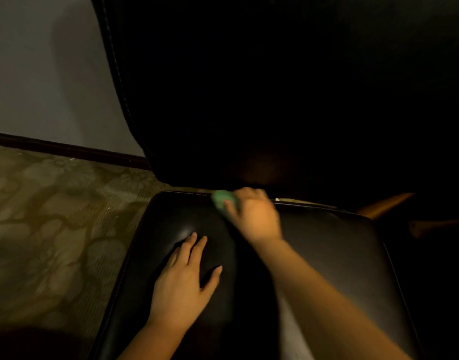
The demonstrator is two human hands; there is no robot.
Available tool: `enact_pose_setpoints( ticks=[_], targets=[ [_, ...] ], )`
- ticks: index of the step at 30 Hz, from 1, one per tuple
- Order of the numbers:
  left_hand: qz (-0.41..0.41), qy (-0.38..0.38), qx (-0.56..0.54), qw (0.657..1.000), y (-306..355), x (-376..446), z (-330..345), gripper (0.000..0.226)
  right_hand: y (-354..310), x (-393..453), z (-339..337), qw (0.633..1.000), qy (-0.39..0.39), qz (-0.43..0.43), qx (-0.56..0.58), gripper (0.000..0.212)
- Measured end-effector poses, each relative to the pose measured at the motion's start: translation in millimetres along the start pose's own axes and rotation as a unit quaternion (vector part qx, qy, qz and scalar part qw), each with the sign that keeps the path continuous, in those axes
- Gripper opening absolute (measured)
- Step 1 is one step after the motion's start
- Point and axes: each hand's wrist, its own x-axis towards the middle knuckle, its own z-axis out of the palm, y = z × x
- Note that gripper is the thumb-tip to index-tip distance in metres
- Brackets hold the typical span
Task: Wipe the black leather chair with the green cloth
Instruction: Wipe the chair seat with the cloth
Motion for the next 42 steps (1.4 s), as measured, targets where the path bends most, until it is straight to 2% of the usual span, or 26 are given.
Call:
enact_pose_setpoints(
  ticks=[3,6,7,9,12,15,18,21,24,26,28,30,32,34,36,37,40,42],
  targets=[
    [-0.001,-0.004,0.005,1.0,1.6,-0.3,-1.0,0.065,93.1,-27.3,-46.9,0.986,0.032,0.15,-0.072,0.029],
    [-0.006,-0.013,0.026,1.0,3.5,2.0,-2.5,0.062,107.9,-34.5,-55.2,0.971,0.059,0.22,-0.076,0.029],
    [-0.005,-0.013,0.033,0.999,3.9,2.7,-2.8,0.062,93.0,-31.9,-44.9,0.973,0.07,0.208,-0.065,0.028],
    [-0.001,-0.008,0.041,0.999,3.3,3.5,-2.3,0.061,42.9,-19.0,-16.9,0.99,0.057,0.129,-0.009,0.024],
    [0.009,-0.003,0.04,0.999,3.8,4.6,-2.2,0.06,-36.5,2.5,18.8,0.998,-0.012,0.006,0.065,0.029],
    [0.008,-0.003,0.056,0.998,3.0,5.4,-3.4,0.062,-45.9,6.6,17.0,0.996,-0.023,-0.023,0.084,0.035],
    [0.0,-0.016,0.071,0.997,2.7,3.8,-2.6,0.065,21.8,-19.9,-9.0,0.998,0.024,0.008,0.054,0.03],
    [-0.001,-0.001,0.077,0.997,8.1,3.7,-0.8,0.062,112.2,-52.0,-49.3,0.986,0.093,0.132,-0.027,0.026],
    [0.0,0.004,0.087,0.996,10.0,5.7,-0.2,0.061,153.8,-74.5,-70.6,0.966,0.112,0.227,-0.05,0.029],
    [-0.002,0.002,0.086,0.996,12.9,7.1,0.3,0.061,149.4,-72.6,-65.7,0.953,0.131,0.27,-0.038,0.028],
    [0.01,0.012,0.079,0.997,16.9,7.7,-1.4,0.061,123.5,-60.5,-52.5,0.951,0.136,0.277,-0.007,0.026],
    [0.015,0.006,0.068,0.998,18.7,8.7,-3.5,0.063,77.8,-49.6,-31.6,0.969,0.102,0.225,0.031,0.024],
    [0.016,-0.032,0.047,0.998,18.2,11.2,-8.8,0.064,36.8,-46.2,-15.2,0.982,0.065,0.167,0.067,0.026],
    [0.015,-0.069,0.029,0.997,20.4,14.4,-23.2,0.062,20.5,-44.4,-20.8,0.986,0.013,0.151,0.076,0.03],
    [0.036,-0.046,0.031,0.998,26.3,18.3,-44.0,0.058,24.4,-48.9,-38.2,0.985,-0.011,0.144,0.094,0.032],
    [0.046,-0.015,0.029,0.998,31.5,21.1,-55.4,0.054,28.1,-55.1,-49.6,0.984,0.009,0.141,0.109,0.033],
    [0.079,0.097,-0.009,0.992,60.7,29.9,-91.6,0.041,32.2,-73.5,-93.7,0.968,0.145,0.138,0.153,0.035],
    [0.112,0.155,-0.015,0.981,85.1,34.2,-119.8,0.039,24.5,-78.1,-128.2,0.947,0.222,0.133,0.19,0.046]
  ],
)
